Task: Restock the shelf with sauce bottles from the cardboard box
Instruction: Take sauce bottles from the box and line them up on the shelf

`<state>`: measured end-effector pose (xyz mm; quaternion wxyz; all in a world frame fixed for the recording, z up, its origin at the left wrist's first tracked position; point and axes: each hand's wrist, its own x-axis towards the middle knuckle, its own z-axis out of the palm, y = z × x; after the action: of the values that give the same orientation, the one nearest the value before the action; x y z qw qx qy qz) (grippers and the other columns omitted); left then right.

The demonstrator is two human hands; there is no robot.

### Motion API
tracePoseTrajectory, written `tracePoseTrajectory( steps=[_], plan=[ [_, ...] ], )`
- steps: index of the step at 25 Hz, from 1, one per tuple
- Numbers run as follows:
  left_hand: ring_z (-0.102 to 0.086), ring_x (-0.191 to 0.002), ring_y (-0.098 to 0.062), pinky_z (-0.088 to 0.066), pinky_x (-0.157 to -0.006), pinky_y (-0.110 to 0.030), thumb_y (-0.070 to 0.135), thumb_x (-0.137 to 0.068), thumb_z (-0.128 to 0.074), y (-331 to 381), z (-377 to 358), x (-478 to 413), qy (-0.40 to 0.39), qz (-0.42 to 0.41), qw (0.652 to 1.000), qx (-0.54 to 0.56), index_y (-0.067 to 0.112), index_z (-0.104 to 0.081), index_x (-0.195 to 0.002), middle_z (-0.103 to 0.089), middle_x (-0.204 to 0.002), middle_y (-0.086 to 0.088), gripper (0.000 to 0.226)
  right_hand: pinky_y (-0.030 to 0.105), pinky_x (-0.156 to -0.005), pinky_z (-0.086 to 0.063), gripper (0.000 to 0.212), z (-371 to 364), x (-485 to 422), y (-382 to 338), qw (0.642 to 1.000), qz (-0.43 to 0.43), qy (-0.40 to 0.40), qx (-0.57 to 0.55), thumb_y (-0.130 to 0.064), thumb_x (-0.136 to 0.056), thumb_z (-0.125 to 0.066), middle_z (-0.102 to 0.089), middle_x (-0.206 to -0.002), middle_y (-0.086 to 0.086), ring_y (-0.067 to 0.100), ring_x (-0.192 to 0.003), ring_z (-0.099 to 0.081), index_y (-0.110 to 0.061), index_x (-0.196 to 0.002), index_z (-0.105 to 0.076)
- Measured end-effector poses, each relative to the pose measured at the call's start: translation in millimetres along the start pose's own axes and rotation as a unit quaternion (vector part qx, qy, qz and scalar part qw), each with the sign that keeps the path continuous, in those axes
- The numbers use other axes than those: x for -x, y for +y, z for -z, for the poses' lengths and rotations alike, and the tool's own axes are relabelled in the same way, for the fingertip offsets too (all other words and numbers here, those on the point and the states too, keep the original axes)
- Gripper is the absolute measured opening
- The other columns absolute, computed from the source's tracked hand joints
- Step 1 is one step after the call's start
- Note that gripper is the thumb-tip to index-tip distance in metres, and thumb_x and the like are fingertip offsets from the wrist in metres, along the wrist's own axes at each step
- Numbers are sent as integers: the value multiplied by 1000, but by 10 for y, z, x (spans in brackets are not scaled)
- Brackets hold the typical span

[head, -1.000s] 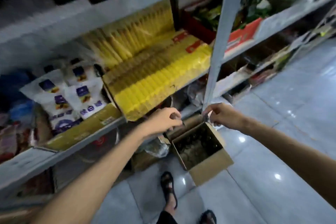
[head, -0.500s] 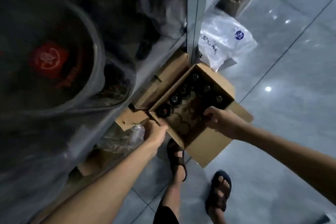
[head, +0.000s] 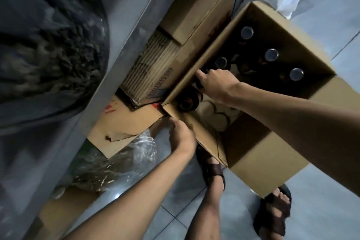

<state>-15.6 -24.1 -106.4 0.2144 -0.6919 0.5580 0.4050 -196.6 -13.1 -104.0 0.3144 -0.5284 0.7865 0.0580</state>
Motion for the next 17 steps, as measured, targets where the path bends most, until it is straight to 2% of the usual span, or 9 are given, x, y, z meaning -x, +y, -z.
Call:
tracePoseTrajectory(
  steps=[2, 3, 5, 7, 10, 12, 15, 17],
  plan=[
    [-53, -123, -43, -49, -97, -53, 22, -100, -49, 1, 29, 14, -22, -6, 999, -29, 8, -1, -156, -42, -146, -23, 75, 37, -59, -38, 30, -20, 82, 23, 999, 23, 26, 29, -15, -101, -39, -67, -99, 14, 37, -89, -67, -9, -130, -40],
    [-50, -127, -42, -47, -100, -52, 21, -99, -52, -28, 55, 5, -27, -12, 999, -31, 7, -2, -155, -41, -148, -23, 77, 37, -57, -37, 29, -29, 168, 38, 998, 34, 32, 37, -13, -100, -37, -67, -96, 13, 36, -85, -66, -10, -129, -40],
    [-51, -126, -40, -46, -103, -49, 21, -94, -59, -67, 128, 33, -29, -30, 999, -17, 6, -17, -153, -48, -143, -22, 74, 37, -54, -34, 27, -41, 436, 90, 998, 42, 43, 27, -14, -100, -37, -64, -91, 11, 34, -72, -63, -12, -127, -40],
    [-58, -117, -39, -51, -96, -51, 20, -87, -65, -92, 209, 124, -27, -42, 999, 3, 13, -26, -149, -57, -134, -19, 73, 38, -50, -39, 19, 1, 752, 155, 997, 36, 60, -11, -20, -101, -39, -61, -83, 9, 32, -63, -59, -13, -118, -43],
    [-57, -116, -37, -50, -96, -51, 16, -83, -72, -105, 324, 456, -14, -70, 997, 6, 17, -30, -145, -54, -135, -16, 74, 36, -53, -43, 23, 234, 1247, 299, 996, 3, 71, -60, -35, -97, -46, -66, -82, 8, 35, -70, -64, -16, -110, -45],
    [-55, -118, -32, -46, -99, -48, 18, -81, -77, -98, 397, 783, -12, -98, 995, 9, 16, -33, -144, -51, -137, -13, 78, 35, -56, -44, 29, 488, 1573, 396, 989, -56, 72, -117, -44, -94, -50, -69, -84, 10, 36, -74, -64, -18, -107, -47],
    [-48, -123, -20, -43, -103, -40, 30, -71, -86, 46, 505, 1389, -83, -161, 982, 60, 19, -29, -149, -45, -143, -5, 97, 37, -61, -48, 29, 995, 2070, 452, 971, -103, 73, -201, -47, -89, -55, -70, -88, 10, 34, -79, -64, -20, -102, -52],
    [-36, -133, -9, -34, -105, -29, 42, -62, -88, 243, 628, 1884, -130, -223, 964, 67, 23, -25, -151, -39, -144, 8, 111, 33, -57, -43, 27, 1519, 2440, 416, 962, -95, 98, -237, -44, -89, -58, -69, -89, 7, 30, -79, -61, -21, -101, -55]
  ],
)
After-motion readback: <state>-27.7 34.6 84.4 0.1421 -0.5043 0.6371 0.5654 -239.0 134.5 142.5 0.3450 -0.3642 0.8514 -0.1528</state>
